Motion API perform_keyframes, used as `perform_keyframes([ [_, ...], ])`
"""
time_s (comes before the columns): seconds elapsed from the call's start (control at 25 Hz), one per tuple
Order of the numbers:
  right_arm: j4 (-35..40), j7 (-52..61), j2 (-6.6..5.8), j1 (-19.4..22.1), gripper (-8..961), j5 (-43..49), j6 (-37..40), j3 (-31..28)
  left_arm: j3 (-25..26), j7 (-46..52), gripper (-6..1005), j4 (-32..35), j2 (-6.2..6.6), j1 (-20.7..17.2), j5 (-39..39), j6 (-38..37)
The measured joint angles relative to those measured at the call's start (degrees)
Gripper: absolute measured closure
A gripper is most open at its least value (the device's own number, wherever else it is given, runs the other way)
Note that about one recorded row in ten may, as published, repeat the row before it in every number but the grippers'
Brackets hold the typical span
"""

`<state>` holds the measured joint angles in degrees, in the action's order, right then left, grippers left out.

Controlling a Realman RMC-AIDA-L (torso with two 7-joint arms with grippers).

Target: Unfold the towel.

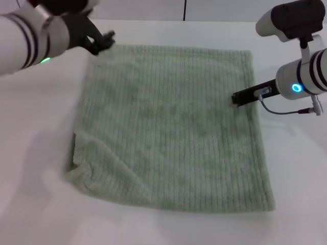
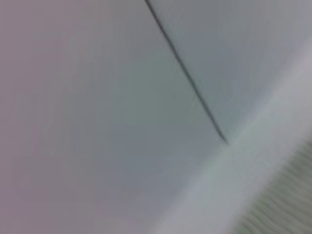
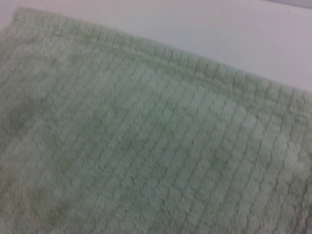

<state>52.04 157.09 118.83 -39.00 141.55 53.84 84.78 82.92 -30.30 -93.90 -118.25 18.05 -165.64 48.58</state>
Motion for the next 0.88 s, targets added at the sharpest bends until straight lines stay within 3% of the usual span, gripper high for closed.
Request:
perform_keyframes([
  [0.04, 0.8, 0.0, 0.00, 0.2, 955, 0.0, 0.2, 0.0, -0.7, -1.7, 355, 1.2, -0.30, -3.0, 0.0, -8.7],
  [0.08, 1.7, 0.0, 0.00, 0.5, 954, 0.1, 0.5, -0.1, -0.7, -1.7, 355, 1.2, -0.30, -3.0, 0.0, -8.7],
  [0.12, 2.8, 0.1, 0.00, 0.8, 954, 0.3, 0.9, -0.1, -2.1, -1.3, 355, 3.8, -0.29, -6.0, 0.2, -19.9],
  [0.2, 4.4, 0.6, 0.00, 1.1, 954, 1.0, 1.3, -0.2, -2.8, 0.7, 356, 7.0, -0.42, -7.9, 0.3, -27.1],
  [0.36, 8.6, 1.1, 0.05, 2.3, 952, 1.8, 1.8, -0.2, -3.8, 3.7, 357, 11.5, -0.40, -9.0, 0.4, -34.9],
  [0.44, 12.6, 0.8, 0.10, 4.2, 951, 2.0, 1.2, 0.2, -5.2, 7.8, 357, 19.6, -0.43, -10.0, 0.5, -48.5],
  [0.48, 12.6, 0.8, 0.10, 4.2, 951, 2.0, 1.2, 0.2, -5.2, 7.8, 357, 19.6, -0.43, -10.0, 0.5, -48.5],
  [0.56, 15.5, -0.1, 0.17, 6.0, 950, 2.1, -0.4, 0.9, -6.1, 10.1, 358, 23.8, -0.41, -10.5, 0.5, -56.7],
  [0.6, 17.1, -0.8, 0.20, 7.2, 949, 2.1, -2.1, 1.7, -6.5, 10.8, 358, 25.4, -0.38, -10.7, 0.5, -59.3],
  [0.64, 19.7, -2.8, 0.26, 9.8, 949, 2.1, -6.9, 3.7, -7.1, 13.1, 358, 29.4, -0.38, -11.2, 0.6, -66.6],
  [0.72, 21.1, -3.9, 0.29, 11.4, 948, 2.1, -10.4, 5.3, -7.3, 14.2, 357, 31.2, -0.39, -11.2, 0.6, -69.8],
  [0.8, 23.1, -6.2, 0.33, 15.2, 947, 1.9, -19.8, 9.5, -7.6, 16.6, 357, 34.3, -0.38, -11.4, 0.7, -74.8],
  [0.84, 23.6, -7.8, 0.33, 19.1, 947, 1.9, -30.2, 14.1, -7.9, 20.0, 357, 38.8, -0.35, -11.4, 0.7, -81.0],
  [0.88, 23.6, -7.8, 0.33, 19.1, 946, 1.9, -30.2, 14.1, -7.9, 20.0, 357, 38.8, -0.35, -11.4, 0.7, -81.0],
])
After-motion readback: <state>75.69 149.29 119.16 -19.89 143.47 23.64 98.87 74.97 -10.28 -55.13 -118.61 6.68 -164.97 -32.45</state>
